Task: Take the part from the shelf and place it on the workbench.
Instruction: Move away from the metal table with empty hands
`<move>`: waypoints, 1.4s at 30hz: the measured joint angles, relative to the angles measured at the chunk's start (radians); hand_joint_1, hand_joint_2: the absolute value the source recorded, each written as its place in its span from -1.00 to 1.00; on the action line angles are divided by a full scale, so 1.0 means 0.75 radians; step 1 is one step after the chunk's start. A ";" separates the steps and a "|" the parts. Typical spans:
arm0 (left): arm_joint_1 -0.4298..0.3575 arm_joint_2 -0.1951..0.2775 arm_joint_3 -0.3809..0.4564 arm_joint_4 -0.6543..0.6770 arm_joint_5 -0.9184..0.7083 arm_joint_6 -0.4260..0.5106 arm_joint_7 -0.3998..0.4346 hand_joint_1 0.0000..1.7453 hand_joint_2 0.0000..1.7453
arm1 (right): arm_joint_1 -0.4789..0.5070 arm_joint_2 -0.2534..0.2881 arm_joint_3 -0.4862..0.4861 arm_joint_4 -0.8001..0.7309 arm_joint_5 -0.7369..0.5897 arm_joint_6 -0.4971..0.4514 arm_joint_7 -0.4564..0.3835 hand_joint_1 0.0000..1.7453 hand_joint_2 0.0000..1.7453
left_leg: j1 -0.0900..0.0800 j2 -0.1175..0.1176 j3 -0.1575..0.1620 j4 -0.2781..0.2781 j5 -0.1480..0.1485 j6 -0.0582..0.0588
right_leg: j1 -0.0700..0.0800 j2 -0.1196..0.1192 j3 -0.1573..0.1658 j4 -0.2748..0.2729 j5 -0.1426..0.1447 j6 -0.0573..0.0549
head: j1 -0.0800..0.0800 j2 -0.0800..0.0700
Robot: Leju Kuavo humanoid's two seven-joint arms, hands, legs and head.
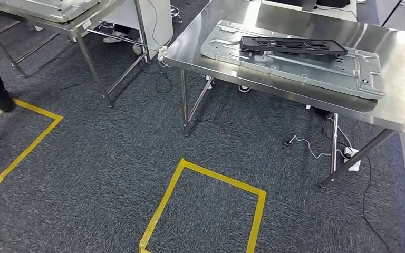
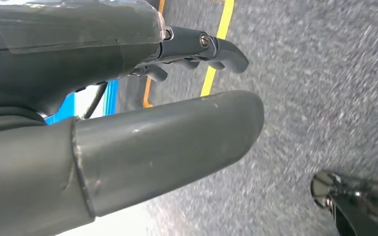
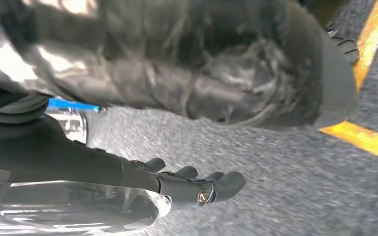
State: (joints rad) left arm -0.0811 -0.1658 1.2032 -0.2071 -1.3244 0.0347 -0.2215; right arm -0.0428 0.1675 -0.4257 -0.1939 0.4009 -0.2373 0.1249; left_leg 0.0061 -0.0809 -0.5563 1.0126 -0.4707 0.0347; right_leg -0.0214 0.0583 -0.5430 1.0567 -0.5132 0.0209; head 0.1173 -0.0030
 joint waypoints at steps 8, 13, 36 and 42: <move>-0.004 0.003 -0.001 0.000 0.000 0.003 0.008 -1.00 -1.00 | -0.002 -0.002 0.000 0.002 0.004 0.015 -0.001 -1.00 -1.00 | 0.004 0.079 -0.125 0.225 -0.124 -0.059 | 0.007 -0.082 0.011 -0.058 0.017 -0.054 | 0.000 0.000; 0.000 0.002 -0.001 0.000 -0.003 0.003 0.011 -1.00 -1.00 | 0.000 -0.003 0.000 0.002 0.020 0.018 0.000 -1.00 -1.00 | 0.008 0.121 -0.100 0.234 -0.095 -0.063 | 0.013 -0.174 0.001 -0.045 0.013 -0.055 | -0.001 0.000; 0.003 -0.001 -0.004 0.000 -0.007 0.005 0.013 -1.00 -1.00 | -0.006 -0.008 0.000 0.002 0.032 0.021 -0.002 -1.00 -1.00 | 0.003 -0.016 -0.041 0.040 -0.016 -0.049 | 0.004 -0.047 0.013 -0.057 0.018 -0.043 | 0.000 0.000; 0.001 0.000 -0.008 0.000 -0.016 0.007 0.013 -1.00 -1.00 | 0.004 -0.009 0.000 0.003 0.040 0.027 0.000 -1.00 -1.00 | 0.012 0.099 -0.179 0.348 -0.145 -0.072 | 0.011 -0.158 0.012 -0.061 0.016 -0.057 | -0.002 0.000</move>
State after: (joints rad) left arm -0.0806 -0.1660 1.1975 -0.2071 -1.3367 0.0397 -0.2120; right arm -0.0399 0.1610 -0.4257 -0.1919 0.4313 -0.2167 0.1247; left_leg 0.0150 -0.0066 -0.6904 1.2738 -0.5793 -0.0190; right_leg -0.0133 -0.0600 -0.5339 1.0108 -0.5012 -0.0219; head 0.1162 -0.0029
